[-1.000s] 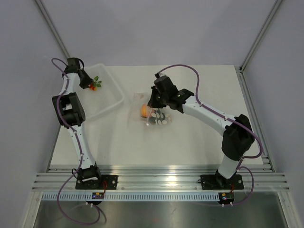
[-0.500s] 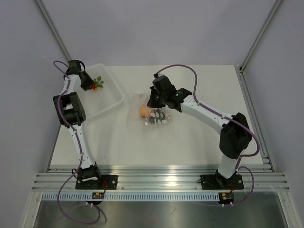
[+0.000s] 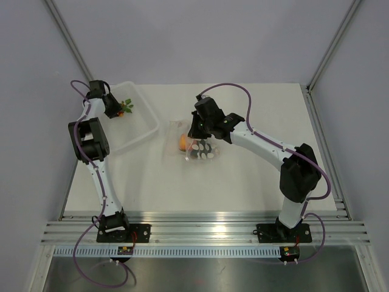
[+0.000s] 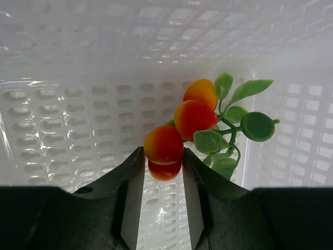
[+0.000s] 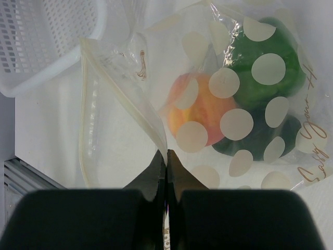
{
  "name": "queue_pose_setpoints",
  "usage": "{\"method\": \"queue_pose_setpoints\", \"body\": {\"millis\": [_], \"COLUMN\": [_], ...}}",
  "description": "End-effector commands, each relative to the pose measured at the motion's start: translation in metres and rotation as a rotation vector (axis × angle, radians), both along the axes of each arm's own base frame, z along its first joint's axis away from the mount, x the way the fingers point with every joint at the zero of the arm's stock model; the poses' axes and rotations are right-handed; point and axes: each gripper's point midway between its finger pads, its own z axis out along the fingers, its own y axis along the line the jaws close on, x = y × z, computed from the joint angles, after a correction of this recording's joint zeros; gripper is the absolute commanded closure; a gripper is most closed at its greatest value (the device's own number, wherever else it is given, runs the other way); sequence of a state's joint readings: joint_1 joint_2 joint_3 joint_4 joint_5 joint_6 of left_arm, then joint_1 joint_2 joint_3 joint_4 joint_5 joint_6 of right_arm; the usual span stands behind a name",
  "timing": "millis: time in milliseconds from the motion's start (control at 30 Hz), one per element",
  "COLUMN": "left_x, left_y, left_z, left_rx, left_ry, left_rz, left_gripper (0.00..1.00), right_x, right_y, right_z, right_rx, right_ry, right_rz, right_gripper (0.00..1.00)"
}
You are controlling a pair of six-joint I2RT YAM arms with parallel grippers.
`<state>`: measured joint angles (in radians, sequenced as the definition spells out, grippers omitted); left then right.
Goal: Place the food in the zip-top bag and seal the zipper
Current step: Pick up the fake fruit from the bin.
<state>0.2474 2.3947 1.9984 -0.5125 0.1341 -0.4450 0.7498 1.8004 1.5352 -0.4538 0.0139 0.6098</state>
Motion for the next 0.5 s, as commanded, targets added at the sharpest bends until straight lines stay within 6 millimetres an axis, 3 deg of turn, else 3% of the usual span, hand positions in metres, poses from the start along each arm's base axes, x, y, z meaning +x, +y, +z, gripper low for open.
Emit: {"method": "queue_pose_setpoints", "body": {"millis": [0, 300, 467], "left_x": [0.0043, 0.0021, -0.0013], "left_y": [-0.0095, -0.0098, -0.0107], "left_z": [0.0159, 0.0155, 0.0243], "left_rx": [0.005, 0.012, 0.023], "left_ry": [-0.037, -0.027, -0.030], "left_rz": [-0.041, -0.047, -0.058], "left_gripper": [0.63, 0.65, 0.88], "right_x": [0.0051, 0.0048, 0.0040], "right_y": [0.0098, 0.0097, 0.0090], "right_z": [0.0206, 0.0204, 0.0207], "right_rx": [0.039, 0.041, 0.042], "right_ry": [-0.045, -0.041, -0.040], "right_rz": [0.012, 0.009, 0.007], "right_gripper": [1.00, 1.00, 1.00]}}
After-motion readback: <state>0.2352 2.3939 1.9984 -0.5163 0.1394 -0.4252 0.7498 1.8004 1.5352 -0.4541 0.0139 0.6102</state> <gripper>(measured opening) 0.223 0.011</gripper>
